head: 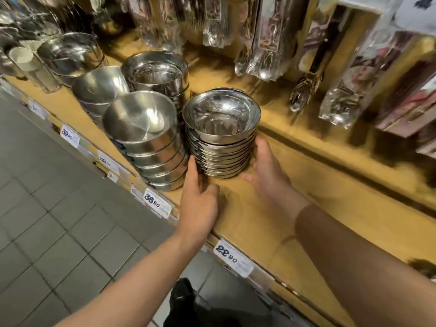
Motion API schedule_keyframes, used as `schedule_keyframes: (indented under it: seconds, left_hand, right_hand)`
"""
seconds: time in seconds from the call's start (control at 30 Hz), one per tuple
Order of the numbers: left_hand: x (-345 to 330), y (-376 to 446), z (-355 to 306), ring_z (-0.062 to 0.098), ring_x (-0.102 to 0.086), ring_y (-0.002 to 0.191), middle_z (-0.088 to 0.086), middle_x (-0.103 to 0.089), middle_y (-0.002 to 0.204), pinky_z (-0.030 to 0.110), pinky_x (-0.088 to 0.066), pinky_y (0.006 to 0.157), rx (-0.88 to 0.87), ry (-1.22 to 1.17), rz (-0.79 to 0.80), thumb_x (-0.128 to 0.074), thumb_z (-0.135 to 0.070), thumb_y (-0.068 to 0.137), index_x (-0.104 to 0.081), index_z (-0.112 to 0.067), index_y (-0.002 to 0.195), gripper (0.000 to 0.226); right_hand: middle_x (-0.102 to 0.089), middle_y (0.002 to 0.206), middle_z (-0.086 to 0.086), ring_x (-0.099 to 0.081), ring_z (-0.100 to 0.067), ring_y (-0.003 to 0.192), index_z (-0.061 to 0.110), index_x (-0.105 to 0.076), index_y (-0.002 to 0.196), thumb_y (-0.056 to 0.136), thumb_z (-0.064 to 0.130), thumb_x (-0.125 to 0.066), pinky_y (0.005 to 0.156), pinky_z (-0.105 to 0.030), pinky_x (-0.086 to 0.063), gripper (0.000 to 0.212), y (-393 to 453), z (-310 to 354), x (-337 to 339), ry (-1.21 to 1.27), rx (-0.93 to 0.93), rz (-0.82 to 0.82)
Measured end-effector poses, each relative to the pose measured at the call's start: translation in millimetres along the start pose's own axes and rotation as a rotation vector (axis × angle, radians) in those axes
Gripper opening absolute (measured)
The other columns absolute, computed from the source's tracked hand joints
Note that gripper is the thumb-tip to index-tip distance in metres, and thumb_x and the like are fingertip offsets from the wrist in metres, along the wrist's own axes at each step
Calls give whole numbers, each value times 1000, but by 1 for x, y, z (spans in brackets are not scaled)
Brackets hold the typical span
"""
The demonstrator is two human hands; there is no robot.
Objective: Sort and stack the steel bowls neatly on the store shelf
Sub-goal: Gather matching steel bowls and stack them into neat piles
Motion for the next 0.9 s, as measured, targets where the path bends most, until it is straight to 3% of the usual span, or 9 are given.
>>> schedule_keyframes:
  seconds: [0.03, 0.17, 0.23, 0.33, 0.47, 0.53, 0.63, 0.77, 0.9]
  left_hand:
    - [-1, -1, -1, 0, -52, 132, -27, -58, 139, 43, -37, 118, 6, -18, -10, -49, -9, 85, -43, -75, 118, 73]
    - [-8, -7, -4, -11, -55, 123, -35, -61, 127, 37, -38, 118, 80, -81, -34, -52, -13, 81, -44, -84, 100, 74]
    - [-13, -11, -5, -7, -55, 126, -29, -61, 134, 39, -39, 118, 90, -86, -35, -53, -14, 79, -42, -80, 110, 74]
    - [-21, -19, -5, 4, -50, 136, -19, -55, 147, 45, -36, 119, 56, -102, 21, -52, -4, 82, -37, -55, 144, 81]
    - [-34, -37, -2, -2, -47, 136, -24, -55, 145, 47, -37, 119, 49, -107, 98, -50, 7, 87, -40, -53, 145, 83]
    - [-44, -50, 0, -2, -47, 137, -23, -54, 146, 45, -35, 120, 110, -133, 109, -54, -1, 83, -37, -49, 149, 83]
    - [-61, -69, 4, 4, -50, 136, -16, -55, 146, 45, -37, 120, 179, -165, 136, -56, -10, 73, -36, -46, 151, 88]
    - [-80, -89, 9, 3, -52, 133, -13, -57, 144, 48, -39, 118, 179, -195, 225, -55, -4, 76, -42, -43, 146, 81]
    - [-93, -98, 17, 5, -55, 125, -11, -53, 138, 43, -44, 113, 190, -108, 271, -54, -14, 75, -45, -41, 138, 69]
  right_hand:
    - [-62, 131, 11, -53, -10, 117, 33, -58, 132, 103, 46, -41, 93, -41, -48, 36, 0, -1, -2, 7, -9, 1]
    - [-62, 122, 14, -56, -4, 105, 29, -52, 143, 104, 48, -39, 101, -43, -50, 45, -4, -3, 0, 12, 5, 12]
    - [-60, 112, 17, -57, 0, 98, 27, -50, 144, 105, 45, -38, 94, -38, -52, 44, -9, -3, 5, 6, 26, -4]
    - [-59, 125, 10, -58, -6, 111, 25, -49, 144, 108, 39, -37, 92, -36, -54, 41, -18, -2, 19, 26, 36, -24]
    - [-58, 117, 17, -64, 12, 91, 28, -55, 130, 110, 14, -36, 65, -10, -55, 31, -34, -9, 50, -14, 62, -26]
    - [-56, 115, 7, -61, 7, 95, 19, -57, 128, 109, 15, -38, 71, -13, -55, 27, -40, -10, 68, -14, 90, -90]
    - [-68, 108, 8, -61, -9, 104, 29, -64, 105, 108, 26, -37, 91, -37, -53, 28, -47, -11, 91, 115, 46, -141]
    - [-77, 94, 18, -70, -1, 88, 41, -75, 89, 107, 33, -32, 81, -34, -53, 47, -67, -11, 125, 52, 117, -185]
    - [-73, 85, 13, -64, -9, 84, 30, -66, 101, 104, 34, -33, 63, -26, -51, 34, -81, -6, 153, 60, 121, -272]
Point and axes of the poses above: each hand's wrist, its own y-axis towards the middle knuckle, its own x-axis out of the back of the hand, z = x × y, the point moved 3 cm from there along y, towards the middle knuckle
